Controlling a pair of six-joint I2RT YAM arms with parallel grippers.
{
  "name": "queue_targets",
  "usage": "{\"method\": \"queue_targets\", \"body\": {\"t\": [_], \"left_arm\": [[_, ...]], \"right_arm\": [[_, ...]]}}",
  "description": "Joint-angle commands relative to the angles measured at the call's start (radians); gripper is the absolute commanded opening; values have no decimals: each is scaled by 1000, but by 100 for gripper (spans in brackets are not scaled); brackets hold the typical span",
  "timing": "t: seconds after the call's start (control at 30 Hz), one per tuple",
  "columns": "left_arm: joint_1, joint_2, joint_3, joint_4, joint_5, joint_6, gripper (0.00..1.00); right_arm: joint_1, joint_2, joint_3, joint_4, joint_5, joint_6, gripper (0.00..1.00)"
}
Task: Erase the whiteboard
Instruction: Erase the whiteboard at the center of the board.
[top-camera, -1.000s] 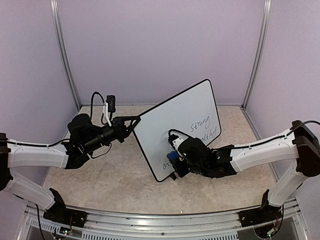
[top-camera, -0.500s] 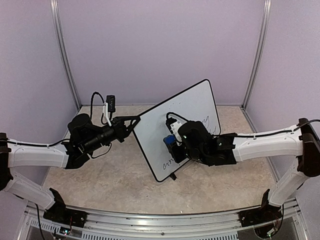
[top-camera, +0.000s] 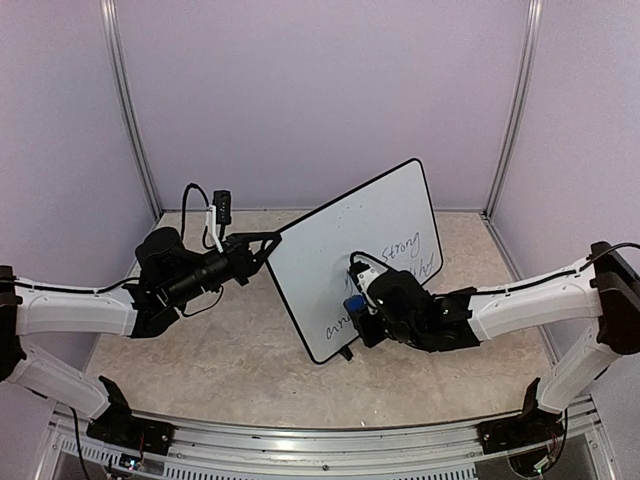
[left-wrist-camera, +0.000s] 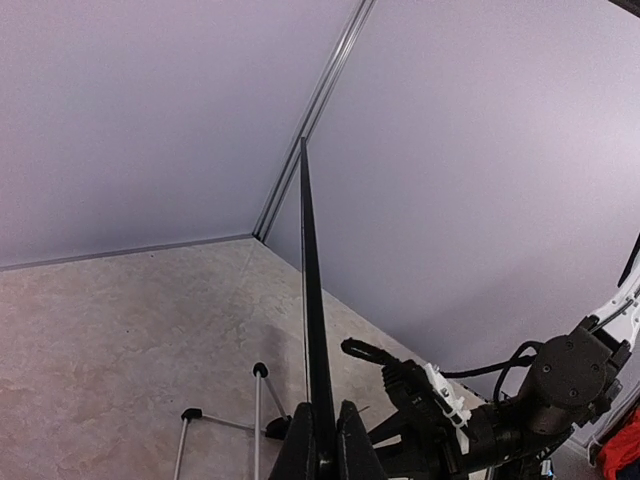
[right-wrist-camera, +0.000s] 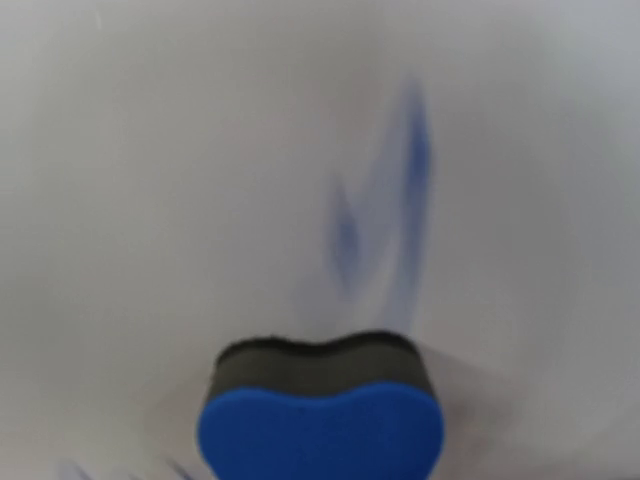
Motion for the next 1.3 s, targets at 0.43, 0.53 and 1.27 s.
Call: {"method": "queue_targets", "body": {"t": [0.43,0.53,1.27], "left_arm": [[-34,19,-25,-59,152,21,0],[-34,22,-24,-57,154,19,0],[-28,41,-21,-52,163,9,0]], "right_arm": [[-20,-3,96,-12,52,-57,25],[-25,1,129,-13,74,-88,24],[-41,35,-59,40,5,45,24]]}}
